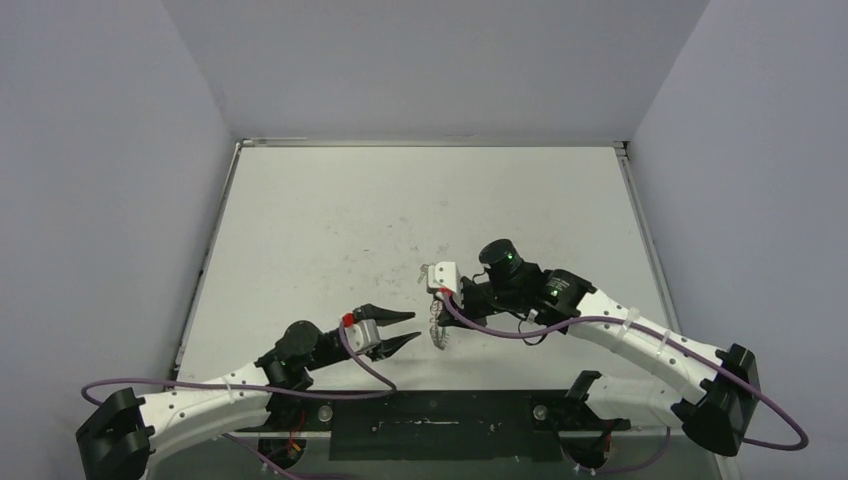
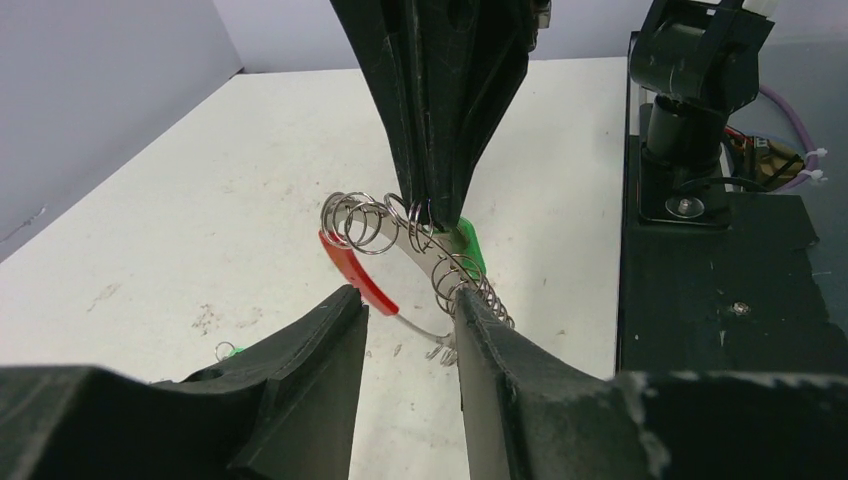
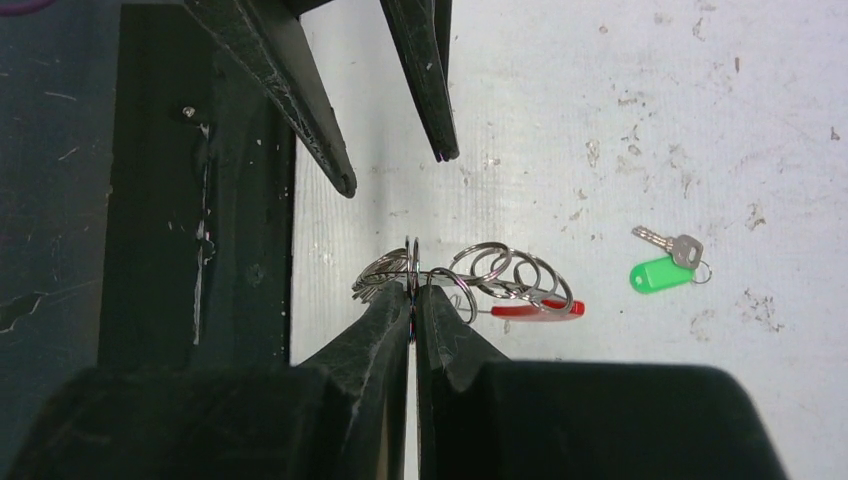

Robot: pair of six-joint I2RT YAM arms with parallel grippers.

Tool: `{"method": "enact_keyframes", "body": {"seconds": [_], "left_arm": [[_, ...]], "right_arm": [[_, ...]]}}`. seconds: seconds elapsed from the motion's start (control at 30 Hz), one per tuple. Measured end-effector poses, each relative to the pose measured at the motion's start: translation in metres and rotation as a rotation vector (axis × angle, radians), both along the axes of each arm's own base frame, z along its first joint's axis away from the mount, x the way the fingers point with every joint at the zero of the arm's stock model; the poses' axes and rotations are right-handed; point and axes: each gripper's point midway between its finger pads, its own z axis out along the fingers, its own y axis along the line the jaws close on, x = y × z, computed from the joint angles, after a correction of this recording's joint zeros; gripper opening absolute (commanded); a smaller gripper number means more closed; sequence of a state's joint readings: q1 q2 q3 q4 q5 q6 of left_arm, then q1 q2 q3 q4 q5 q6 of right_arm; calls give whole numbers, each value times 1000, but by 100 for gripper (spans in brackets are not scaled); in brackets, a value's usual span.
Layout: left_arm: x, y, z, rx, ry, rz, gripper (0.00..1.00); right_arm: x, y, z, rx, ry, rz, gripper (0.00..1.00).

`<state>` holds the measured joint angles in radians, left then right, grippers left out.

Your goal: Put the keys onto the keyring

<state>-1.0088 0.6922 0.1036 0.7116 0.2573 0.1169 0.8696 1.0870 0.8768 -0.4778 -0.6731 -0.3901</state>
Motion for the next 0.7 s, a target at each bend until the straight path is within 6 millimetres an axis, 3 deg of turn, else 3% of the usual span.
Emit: {"method": "enact_keyframes", "body": {"seconds": [0.37, 0.7], "left_arm": [[-2, 4, -22, 102, 8, -4, 35], [-1, -4, -30, 171, 12, -31, 30]], "right_arm": [[2, 10, -21, -240, 46, -23, 0], [2, 11, -42, -357, 114, -50, 0]]}}
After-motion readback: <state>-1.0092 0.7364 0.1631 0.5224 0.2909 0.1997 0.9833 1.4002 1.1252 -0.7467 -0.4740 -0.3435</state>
